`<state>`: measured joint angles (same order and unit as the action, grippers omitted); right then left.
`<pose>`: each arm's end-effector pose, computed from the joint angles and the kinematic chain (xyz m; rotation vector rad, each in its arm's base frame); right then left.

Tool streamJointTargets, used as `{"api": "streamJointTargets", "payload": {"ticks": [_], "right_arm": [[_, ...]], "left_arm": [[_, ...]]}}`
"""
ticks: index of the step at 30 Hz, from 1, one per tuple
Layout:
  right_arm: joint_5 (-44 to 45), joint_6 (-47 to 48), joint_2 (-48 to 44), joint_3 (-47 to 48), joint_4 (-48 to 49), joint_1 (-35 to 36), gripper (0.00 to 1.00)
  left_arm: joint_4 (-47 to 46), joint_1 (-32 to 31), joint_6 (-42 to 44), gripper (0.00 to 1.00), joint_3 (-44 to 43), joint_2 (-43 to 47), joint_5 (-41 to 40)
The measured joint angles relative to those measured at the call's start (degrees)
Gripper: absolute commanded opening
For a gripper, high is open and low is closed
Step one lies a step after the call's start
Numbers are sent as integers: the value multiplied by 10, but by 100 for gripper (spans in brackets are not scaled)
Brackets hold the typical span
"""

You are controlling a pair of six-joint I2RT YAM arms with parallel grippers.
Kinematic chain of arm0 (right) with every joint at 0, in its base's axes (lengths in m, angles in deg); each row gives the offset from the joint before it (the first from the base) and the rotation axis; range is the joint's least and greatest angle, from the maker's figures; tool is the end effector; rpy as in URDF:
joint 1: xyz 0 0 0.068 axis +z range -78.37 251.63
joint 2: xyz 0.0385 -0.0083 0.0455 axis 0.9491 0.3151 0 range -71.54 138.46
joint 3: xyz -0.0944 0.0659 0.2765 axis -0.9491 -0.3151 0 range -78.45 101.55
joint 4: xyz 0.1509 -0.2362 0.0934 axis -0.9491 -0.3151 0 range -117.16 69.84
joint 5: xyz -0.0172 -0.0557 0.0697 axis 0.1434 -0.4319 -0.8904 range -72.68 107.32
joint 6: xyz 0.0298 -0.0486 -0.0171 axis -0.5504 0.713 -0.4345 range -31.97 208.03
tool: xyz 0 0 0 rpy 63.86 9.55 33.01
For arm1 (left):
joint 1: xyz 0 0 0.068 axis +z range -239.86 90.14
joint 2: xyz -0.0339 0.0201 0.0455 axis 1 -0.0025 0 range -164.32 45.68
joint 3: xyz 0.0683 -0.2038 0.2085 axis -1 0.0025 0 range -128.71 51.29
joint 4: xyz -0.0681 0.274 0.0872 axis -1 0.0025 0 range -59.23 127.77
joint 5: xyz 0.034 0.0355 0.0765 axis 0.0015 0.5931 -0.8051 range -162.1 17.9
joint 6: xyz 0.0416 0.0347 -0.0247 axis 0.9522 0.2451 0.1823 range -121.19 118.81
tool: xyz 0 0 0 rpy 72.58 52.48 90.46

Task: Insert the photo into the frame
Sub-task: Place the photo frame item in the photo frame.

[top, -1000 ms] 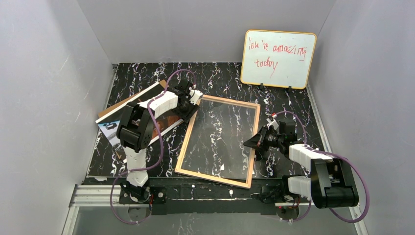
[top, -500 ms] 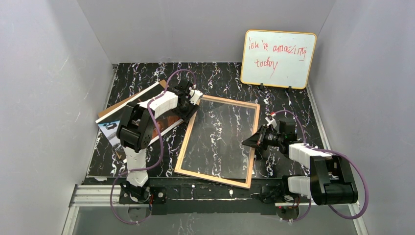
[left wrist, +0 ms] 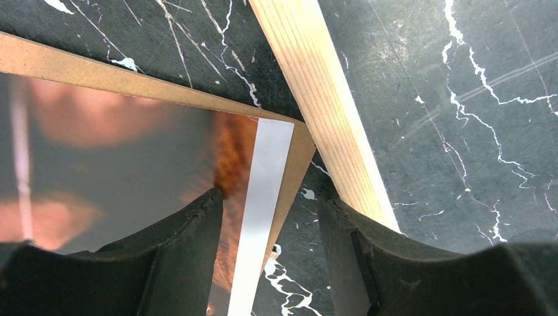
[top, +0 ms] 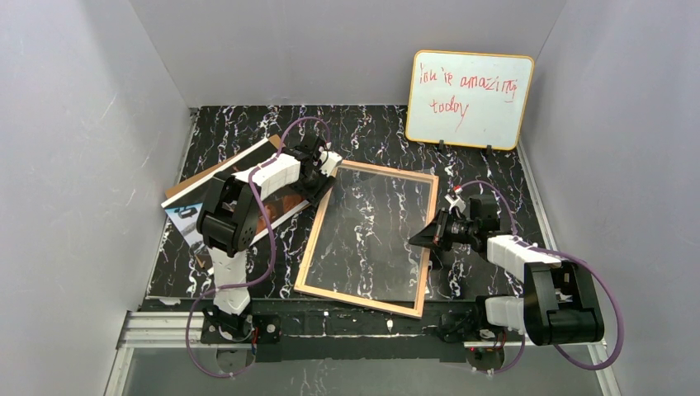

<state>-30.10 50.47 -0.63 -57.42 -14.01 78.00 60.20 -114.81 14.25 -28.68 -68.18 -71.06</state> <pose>0.2215 0.0570 0.1412 0.2081 2.3916 1.3381 0.4144 -0.1937 0.1680 0.9301 2.5113 -0.0768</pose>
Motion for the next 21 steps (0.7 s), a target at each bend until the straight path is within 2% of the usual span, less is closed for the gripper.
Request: {"api": "streamJointTargets", "payload": {"ticks": [11,21], "right_arm": [[15,29,0,14,-43,3,1],[-2,17,-6,16,-54,4,1]], "left_arm": [[0,0,0,52,0,0,0],[0,0,0,52,0,0,0]]}}
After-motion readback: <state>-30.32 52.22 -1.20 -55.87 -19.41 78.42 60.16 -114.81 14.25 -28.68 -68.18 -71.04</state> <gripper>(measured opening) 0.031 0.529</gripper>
